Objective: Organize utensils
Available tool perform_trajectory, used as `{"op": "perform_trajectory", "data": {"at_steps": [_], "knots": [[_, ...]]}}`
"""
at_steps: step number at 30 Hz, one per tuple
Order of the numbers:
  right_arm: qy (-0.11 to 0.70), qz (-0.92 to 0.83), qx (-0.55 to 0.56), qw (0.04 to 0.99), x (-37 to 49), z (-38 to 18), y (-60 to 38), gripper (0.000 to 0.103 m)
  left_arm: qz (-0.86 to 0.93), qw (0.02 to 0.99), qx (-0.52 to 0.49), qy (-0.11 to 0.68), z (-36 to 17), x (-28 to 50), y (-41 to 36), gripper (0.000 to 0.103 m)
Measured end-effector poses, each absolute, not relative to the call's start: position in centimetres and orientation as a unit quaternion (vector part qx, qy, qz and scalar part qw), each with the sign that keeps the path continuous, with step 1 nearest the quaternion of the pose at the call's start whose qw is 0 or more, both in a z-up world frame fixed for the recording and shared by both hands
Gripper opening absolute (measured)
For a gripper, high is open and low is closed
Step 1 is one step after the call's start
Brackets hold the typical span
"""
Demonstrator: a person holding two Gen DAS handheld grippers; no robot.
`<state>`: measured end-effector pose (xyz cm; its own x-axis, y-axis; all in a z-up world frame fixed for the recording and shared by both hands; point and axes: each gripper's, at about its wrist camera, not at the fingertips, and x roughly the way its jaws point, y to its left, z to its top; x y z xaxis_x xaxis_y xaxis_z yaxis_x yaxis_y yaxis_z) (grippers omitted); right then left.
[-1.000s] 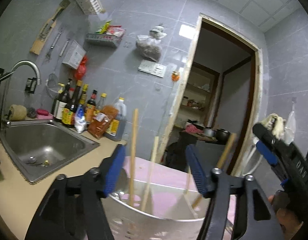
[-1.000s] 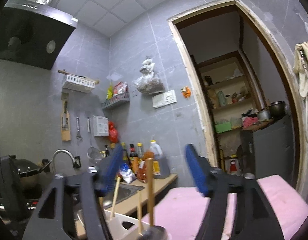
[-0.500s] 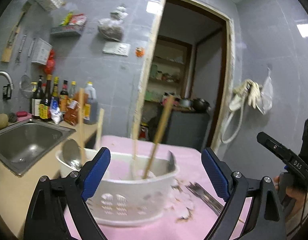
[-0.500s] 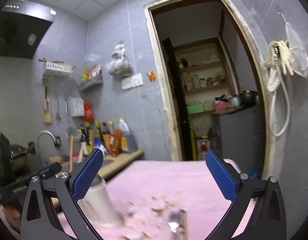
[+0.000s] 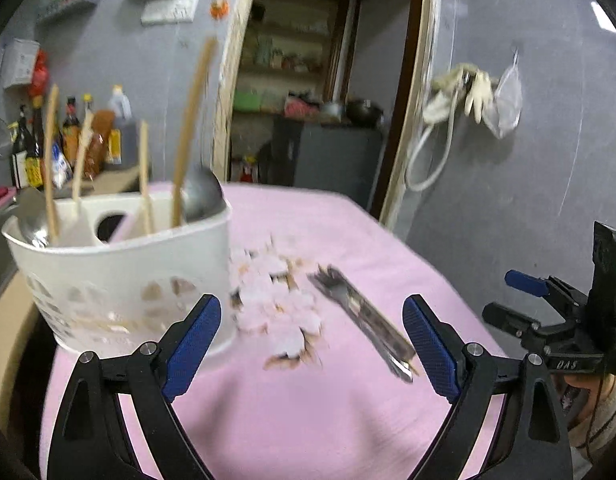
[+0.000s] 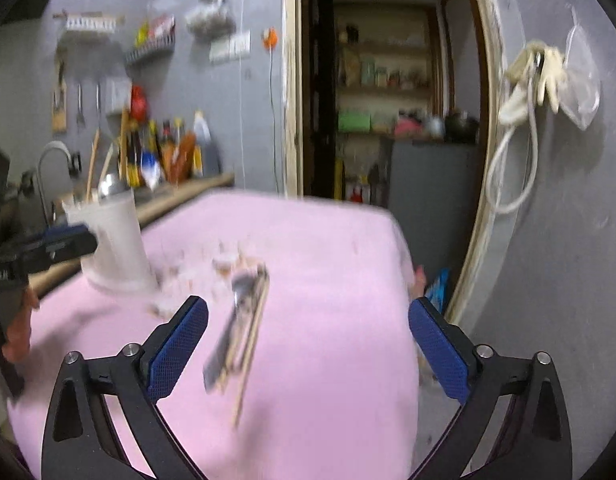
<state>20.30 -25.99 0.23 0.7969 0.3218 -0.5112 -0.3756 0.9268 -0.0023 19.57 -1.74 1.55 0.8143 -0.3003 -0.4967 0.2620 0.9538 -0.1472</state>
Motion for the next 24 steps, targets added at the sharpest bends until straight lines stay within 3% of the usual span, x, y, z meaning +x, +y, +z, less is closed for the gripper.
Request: {"op": "perform_trajectory", "data": {"at_steps": [5, 10, 17, 20, 22, 24], "knots": [[0.326, 0.212, -0.071, 0.919, 20.7, -2.4, -25.2, 0.075, -0.150, 0.927, -0.046, 0.340, -0.2, 22.3, -3.1, 0.088], [0.361, 0.225, -0.117, 0.897, 20.8, -4.0, -23.3, 0.056, -0.156, 0.910, -0.055, 0.379, -0.9, 24.5, -3.5, 0.072], [0.390, 0.225, -0.167, 0.877, 21.5, -5.2, -21.6, 0.045, -0.167, 0.893, -0.055, 0.414, -2.3, 26.5, -4.4, 0.055], [0.387, 0.215, -0.176, 0.879, 22.2, -5.1, -21.6, 0.029, -0.168, 0.888, -0.067, 0.423, -2.5, 27.4, -4.3, 0.047], [0.386, 0.207, -0.176, 0.882, 22.7, -5.1, -21.9, 0.011, -0.171, 0.885, -0.074, 0.427, -2.7, 28.1, -4.4, 0.041], [0.386, 0.201, -0.168, 0.884, 23.2, -5.0, -22.5, 0.006, -0.173, 0.882, -0.080, 0.432, -2.9, 29.0, -4.5, 0.037]]}}
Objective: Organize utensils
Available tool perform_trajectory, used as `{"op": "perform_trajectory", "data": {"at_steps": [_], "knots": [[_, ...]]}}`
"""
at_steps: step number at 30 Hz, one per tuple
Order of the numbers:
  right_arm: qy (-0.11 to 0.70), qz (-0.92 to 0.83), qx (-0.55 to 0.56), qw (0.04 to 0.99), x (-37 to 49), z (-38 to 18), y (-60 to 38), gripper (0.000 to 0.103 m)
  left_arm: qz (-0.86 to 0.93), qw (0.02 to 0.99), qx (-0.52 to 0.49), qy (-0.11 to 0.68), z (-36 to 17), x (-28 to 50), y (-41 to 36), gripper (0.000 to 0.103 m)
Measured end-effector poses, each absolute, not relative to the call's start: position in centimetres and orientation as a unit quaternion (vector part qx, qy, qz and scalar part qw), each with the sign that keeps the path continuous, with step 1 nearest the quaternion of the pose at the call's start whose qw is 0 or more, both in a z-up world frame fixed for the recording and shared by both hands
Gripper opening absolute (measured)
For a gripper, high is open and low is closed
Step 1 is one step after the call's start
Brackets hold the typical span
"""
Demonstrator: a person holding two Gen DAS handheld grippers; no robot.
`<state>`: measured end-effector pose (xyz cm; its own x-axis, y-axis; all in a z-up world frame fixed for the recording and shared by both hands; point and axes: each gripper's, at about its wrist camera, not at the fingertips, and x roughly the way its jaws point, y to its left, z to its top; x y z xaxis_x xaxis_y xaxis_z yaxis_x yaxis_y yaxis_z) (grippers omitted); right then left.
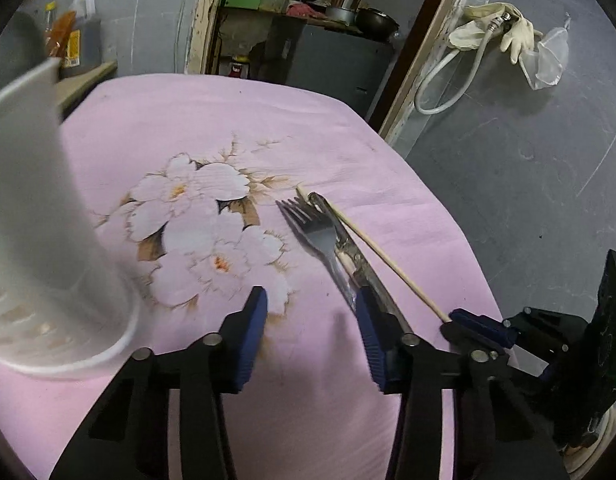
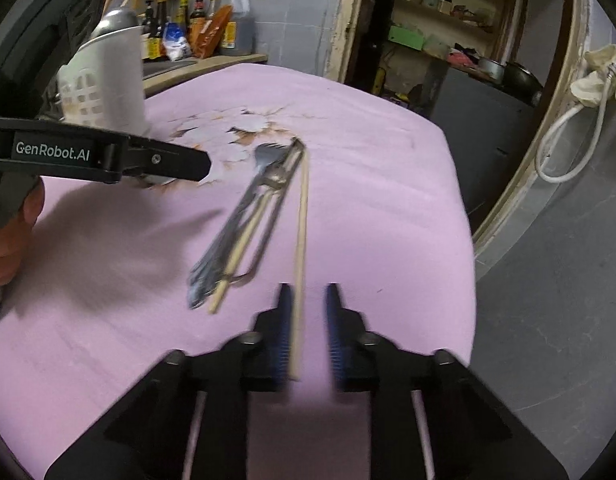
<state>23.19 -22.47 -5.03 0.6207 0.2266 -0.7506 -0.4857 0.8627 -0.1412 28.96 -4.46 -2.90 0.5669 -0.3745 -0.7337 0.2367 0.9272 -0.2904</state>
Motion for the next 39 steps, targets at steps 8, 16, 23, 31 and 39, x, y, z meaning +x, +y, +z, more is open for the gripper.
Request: {"op": "perform_trajectory", "data": {"at_steps": [8, 16, 23, 31, 39], "knots": [[0.381, 0.164, -0.163, 0.895, 24.0, -4.3, -24.3, 0.004, -0.178, 0.863, -0.112, 0.459, -3.8, 32.2, -4.6, 0.027], [0.405, 0.189, -0.143, 0.883, 26.9, -3.9, -24.1, 0.006, -0.196, 0.847, -0.152, 0.471, -4.1, 34.3, -4.0, 0.021], [0.435, 0.216, -0.149, 0.862, 31.4, -3.5, -22.3, 0.006, -0.205, 0.842, -0.164, 0.471, -4.2, 34.5, -3.3, 0.017], [0.476, 0.236, -0.139, 0.836, 35.6, -4.4, -20.4, 0.007, -0.221, 0.835, -0.175, 0.472, -4.3, 34.8, -3.7, 0.008], [0.449, 0.236, -0.102, 0.856, 33.9, -3.7, -21.3, 0.003, -0.236, 0.840, -0.165, 0.459, -3.7, 34.1, -4.3, 0.000]]}}
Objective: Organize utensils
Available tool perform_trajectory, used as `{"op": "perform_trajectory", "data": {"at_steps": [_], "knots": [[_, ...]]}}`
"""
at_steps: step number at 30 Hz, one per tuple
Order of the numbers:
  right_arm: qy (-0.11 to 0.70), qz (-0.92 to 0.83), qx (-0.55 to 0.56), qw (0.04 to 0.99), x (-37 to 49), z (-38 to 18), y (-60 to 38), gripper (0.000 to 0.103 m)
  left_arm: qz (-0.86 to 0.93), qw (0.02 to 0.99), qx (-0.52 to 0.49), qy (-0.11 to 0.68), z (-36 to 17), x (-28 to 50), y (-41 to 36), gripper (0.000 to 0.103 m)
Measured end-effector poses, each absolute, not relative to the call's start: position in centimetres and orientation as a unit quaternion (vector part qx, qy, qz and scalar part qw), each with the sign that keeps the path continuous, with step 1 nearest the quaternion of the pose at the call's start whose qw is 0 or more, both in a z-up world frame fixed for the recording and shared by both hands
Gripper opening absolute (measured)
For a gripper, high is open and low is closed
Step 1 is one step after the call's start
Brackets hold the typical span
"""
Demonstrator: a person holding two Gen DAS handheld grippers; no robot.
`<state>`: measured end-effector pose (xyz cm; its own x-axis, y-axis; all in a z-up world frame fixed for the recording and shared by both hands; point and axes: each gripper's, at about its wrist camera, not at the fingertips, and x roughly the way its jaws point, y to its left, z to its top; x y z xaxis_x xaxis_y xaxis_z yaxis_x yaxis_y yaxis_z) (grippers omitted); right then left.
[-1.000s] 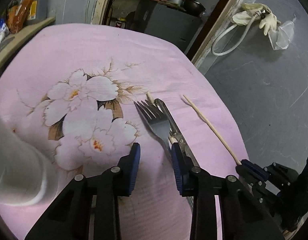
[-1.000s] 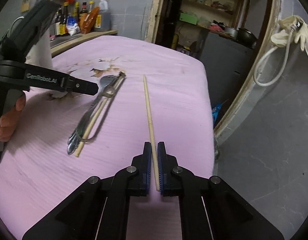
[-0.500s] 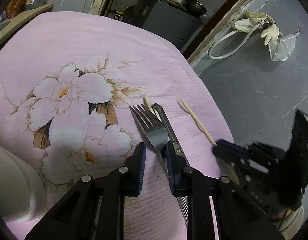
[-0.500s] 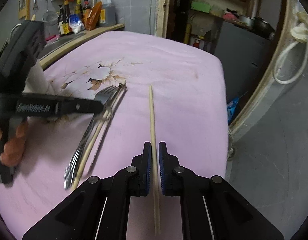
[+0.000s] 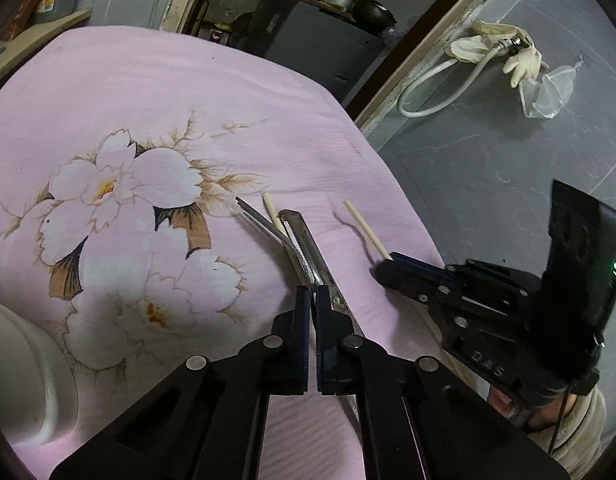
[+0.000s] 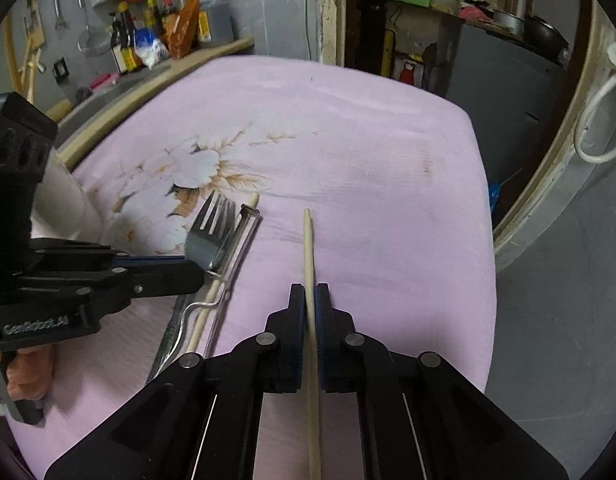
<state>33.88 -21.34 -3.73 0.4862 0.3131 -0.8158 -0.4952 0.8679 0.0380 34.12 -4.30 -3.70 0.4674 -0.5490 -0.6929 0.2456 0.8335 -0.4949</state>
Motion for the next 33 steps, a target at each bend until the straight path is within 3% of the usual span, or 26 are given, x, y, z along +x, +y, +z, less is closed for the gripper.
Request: {"op": "perform_trajectory", "data": {"at_steps": [12, 23, 33], "knots": [[0.293, 0.236, -0.056, 0.925, 26.5, -0.4, -22.6, 0.003, -0.232, 0.897, -0.094, 0.364, -0.7, 28.0, -5.4, 0.000], [0.412, 0.255, -0.125, 0.866, 27.4, -3.9, -21.3, 0.006, -0.222, 0.897, -0.114, 0.365, -1.2, 25.9, -4.3, 0.000], [0.427, 0.267, -0.140, 0.853, 25.6, -3.8, -21.0, 0.012, -0.229, 0.895, -0.124, 0.362, -1.2, 25.5, -3.2, 0.000]]}}
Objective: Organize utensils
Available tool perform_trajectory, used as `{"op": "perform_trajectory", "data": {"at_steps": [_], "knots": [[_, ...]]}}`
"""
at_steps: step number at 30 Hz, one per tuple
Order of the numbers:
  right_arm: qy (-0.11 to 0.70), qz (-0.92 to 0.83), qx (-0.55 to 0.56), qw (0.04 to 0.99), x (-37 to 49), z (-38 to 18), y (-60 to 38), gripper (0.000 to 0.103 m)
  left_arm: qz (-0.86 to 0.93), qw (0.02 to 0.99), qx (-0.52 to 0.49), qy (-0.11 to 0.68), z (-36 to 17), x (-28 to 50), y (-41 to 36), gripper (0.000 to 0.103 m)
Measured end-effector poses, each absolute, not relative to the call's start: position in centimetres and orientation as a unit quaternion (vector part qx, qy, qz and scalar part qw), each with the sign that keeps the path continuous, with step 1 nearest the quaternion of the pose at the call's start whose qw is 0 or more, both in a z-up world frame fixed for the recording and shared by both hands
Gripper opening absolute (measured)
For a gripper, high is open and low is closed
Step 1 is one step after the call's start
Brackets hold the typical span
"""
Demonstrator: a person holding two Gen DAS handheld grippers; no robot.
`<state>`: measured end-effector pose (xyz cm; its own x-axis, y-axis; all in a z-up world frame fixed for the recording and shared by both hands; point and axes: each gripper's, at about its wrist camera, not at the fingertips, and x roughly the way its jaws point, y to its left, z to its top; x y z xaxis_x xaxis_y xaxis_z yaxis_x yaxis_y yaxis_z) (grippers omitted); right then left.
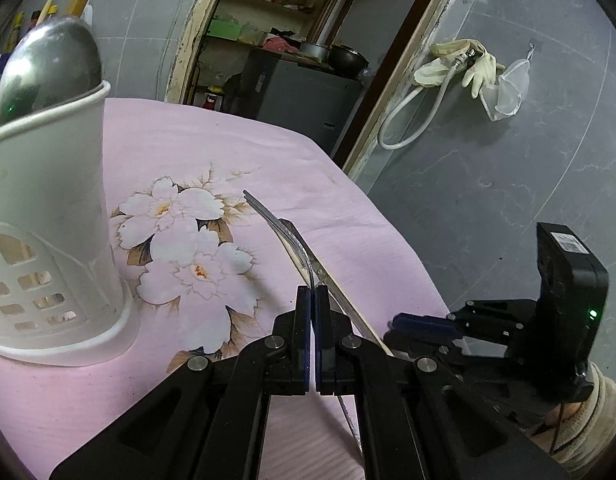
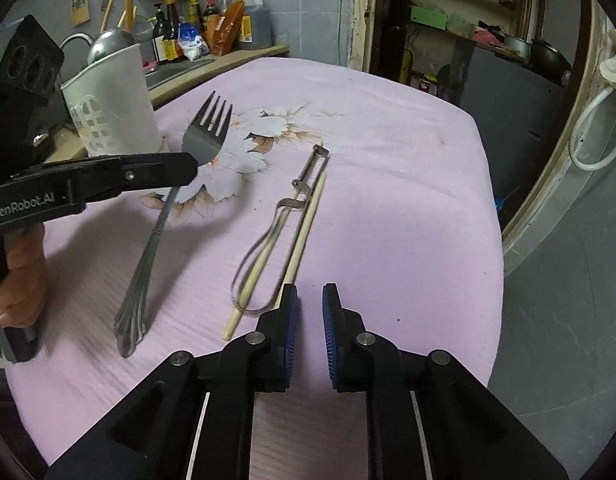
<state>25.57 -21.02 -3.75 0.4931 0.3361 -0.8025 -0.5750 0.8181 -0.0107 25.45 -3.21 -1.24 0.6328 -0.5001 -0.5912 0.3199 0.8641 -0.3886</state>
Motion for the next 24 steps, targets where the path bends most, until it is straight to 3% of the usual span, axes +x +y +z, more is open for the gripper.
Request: {"op": "perform_trajectory", "data": {"at_steps": [10, 24], "knots": [[0.441, 0.251, -0.188, 0.841, 23.4, -4.8, -20.2, 0.013, -0.233, 0.897, -0.124, 0.355, -1.0, 25.1, -2.8, 0.000], [0.443, 0.241, -0.211, 0.837, 30.5, -5.6, -17.4, 0.010, -0.235, 0.900, -0.126, 0.346, -0.9, 24.9, -3.0, 0.000]]}}
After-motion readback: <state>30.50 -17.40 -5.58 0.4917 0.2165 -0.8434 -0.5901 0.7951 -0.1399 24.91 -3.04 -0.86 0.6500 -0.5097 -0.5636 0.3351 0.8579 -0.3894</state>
